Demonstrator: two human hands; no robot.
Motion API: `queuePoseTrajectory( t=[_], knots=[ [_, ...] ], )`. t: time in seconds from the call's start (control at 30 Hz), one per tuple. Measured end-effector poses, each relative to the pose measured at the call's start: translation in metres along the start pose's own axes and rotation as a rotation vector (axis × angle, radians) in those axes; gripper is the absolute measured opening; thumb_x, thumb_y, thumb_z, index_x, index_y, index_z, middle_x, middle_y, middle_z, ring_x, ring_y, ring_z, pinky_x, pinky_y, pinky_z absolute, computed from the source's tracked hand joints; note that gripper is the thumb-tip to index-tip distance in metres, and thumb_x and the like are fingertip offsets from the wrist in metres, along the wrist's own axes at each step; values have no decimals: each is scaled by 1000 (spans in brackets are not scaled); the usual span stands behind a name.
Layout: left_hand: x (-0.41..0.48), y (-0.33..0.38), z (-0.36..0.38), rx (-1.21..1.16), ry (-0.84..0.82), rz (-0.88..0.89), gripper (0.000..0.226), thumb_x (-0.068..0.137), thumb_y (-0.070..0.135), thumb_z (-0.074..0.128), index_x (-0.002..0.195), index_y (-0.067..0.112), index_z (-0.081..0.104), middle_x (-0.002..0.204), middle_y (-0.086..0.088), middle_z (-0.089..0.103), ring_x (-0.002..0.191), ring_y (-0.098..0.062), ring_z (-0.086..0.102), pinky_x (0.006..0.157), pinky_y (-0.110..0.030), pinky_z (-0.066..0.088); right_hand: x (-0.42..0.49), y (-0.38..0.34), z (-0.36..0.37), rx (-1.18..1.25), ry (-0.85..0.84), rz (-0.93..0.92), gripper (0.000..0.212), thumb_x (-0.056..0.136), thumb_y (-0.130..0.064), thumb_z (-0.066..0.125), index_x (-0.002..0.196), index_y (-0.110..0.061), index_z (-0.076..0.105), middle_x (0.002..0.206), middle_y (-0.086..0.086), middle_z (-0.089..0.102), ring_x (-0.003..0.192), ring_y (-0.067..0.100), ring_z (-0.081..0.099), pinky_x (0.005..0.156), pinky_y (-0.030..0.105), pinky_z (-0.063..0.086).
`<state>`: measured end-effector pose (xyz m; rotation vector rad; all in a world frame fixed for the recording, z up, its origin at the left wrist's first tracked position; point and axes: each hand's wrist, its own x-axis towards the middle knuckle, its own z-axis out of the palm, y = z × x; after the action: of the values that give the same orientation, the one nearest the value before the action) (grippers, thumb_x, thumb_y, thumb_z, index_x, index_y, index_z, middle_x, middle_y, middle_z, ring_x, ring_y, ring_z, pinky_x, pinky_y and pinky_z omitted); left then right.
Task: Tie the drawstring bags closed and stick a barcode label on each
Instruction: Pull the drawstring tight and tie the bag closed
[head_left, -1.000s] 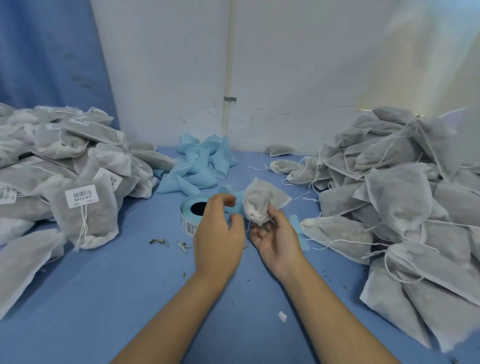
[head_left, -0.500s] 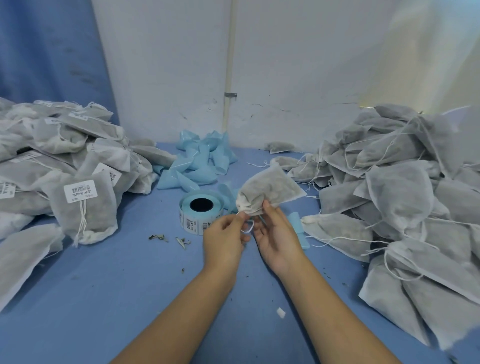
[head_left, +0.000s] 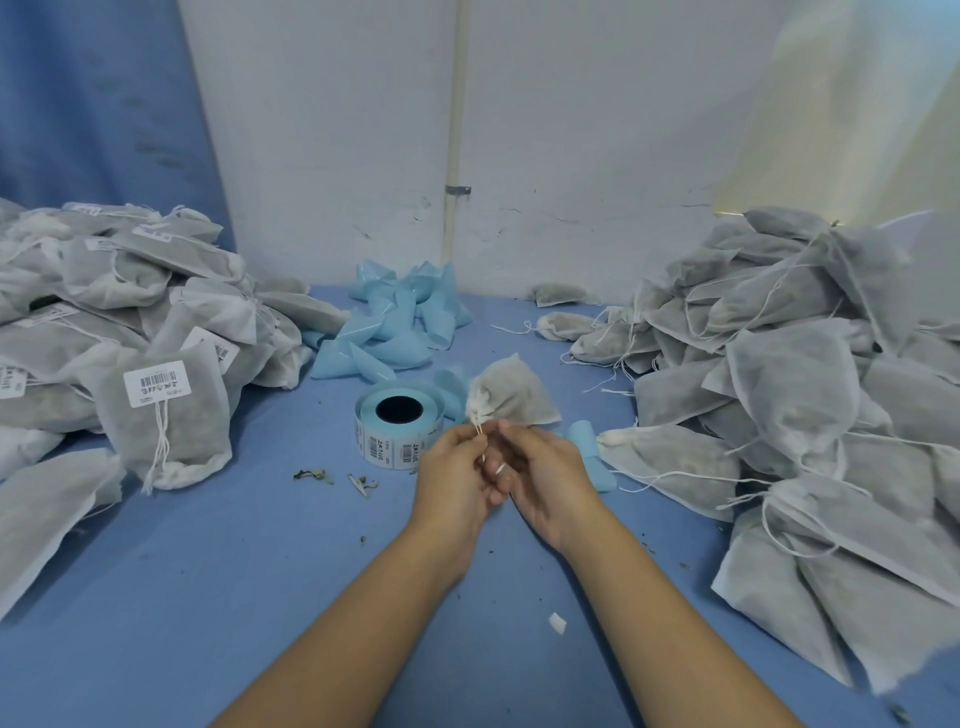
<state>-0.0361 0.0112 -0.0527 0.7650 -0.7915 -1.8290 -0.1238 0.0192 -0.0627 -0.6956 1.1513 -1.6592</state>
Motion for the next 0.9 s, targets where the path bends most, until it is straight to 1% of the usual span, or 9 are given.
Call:
queuePoseTrajectory(
  t=[0.1, 0.17, 0.23, 0.37, 0.47, 0.6, 0.77, 0.83, 0.9],
  knots=[
    [3, 3, -2, -85, -59, 14, 21, 96, -6, 35, 98, 7, 50, 48, -1, 38, 38, -8, 38, 34, -18, 28, 0, 2, 4, -102, 13, -35, 21, 96, -18, 56, 77, -8, 58, 65, 2, 57, 58, 13, 53, 59, 25, 46],
    [5, 6, -4, -68, -76, 32, 24, 95, -6, 37, 103, 11, 52, 52, -3, 44, 38, -9, 41, 34, -18, 30, 0, 3, 6, -109, 24, -38, 25, 97, -21, 54, 76, -8, 57, 64, 1, 56, 57, 12, 52, 59, 24, 46],
    [8, 8, -8, -6, -87, 54, 27, 95, -5, 38, 106, 13, 55, 55, -6, 49, 38, -11, 42, 36, -18, 31, 0, 4, 7, -120, -16, -39, 21, 97, -19, 54, 79, -10, 59, 68, 0, 59, 60, 11, 55, 62, 23, 47],
    [10, 7, -13, 171, -102, 96, 35, 92, -6, 37, 109, 16, 59, 54, -7, 44, 39, -15, 43, 40, -22, 31, -2, 7, 4, -180, -41, -43, 9, 93, -13, 59, 84, -12, 61, 77, 0, 63, 68, 13, 59, 68, 23, 50],
    [9, 6, -14, 336, -76, 158, 36, 92, -7, 38, 112, 15, 58, 50, -5, 44, 38, -14, 43, 37, -21, 31, -2, 6, 3, -108, -44, -51, 8, 92, -11, 60, 85, -11, 62, 79, 2, 64, 72, 14, 60, 72, 26, 51],
    [9, 7, -13, 454, -45, 201, 39, 89, -8, 41, 108, 22, 56, 41, 10, 45, 37, -5, 40, 40, -19, 35, -1, 5, 1, 74, -22, -6, 6, 92, -3, 58, 87, -6, 60, 83, 7, 63, 77, 17, 61, 79, 28, 52],
    [10, 4, -11, 562, -41, 219, 39, 85, -8, 40, 110, 18, 54, 44, 9, 47, 37, -4, 41, 41, -17, 36, 1, 1, 1, 191, 23, 39, 9, 93, -1, 54, 88, -5, 59, 87, 8, 61, 80, 17, 60, 83, 27, 51],
    [9, 1, -16, 729, -25, 336, 28, 90, -3, 44, 108, 16, 54, 46, 11, 48, 38, 0, 43, 44, -14, 35, 1, 1, 2, 222, 19, 45, 8, 94, -2, 53, 90, -4, 59, 89, 9, 61, 83, 19, 61, 85, 28, 51],
    [7, -1, -22, 918, -13, 496, 14, 95, 6, 47, 101, 18, 52, 53, 11, 49, 47, 5, 50, 48, -10, 36, 2, -1, 2, 258, 5, 59, 8, 95, -3, 52, 94, -3, 60, 91, 11, 63, 86, 22, 61, 88, 31, 50]
  ],
)
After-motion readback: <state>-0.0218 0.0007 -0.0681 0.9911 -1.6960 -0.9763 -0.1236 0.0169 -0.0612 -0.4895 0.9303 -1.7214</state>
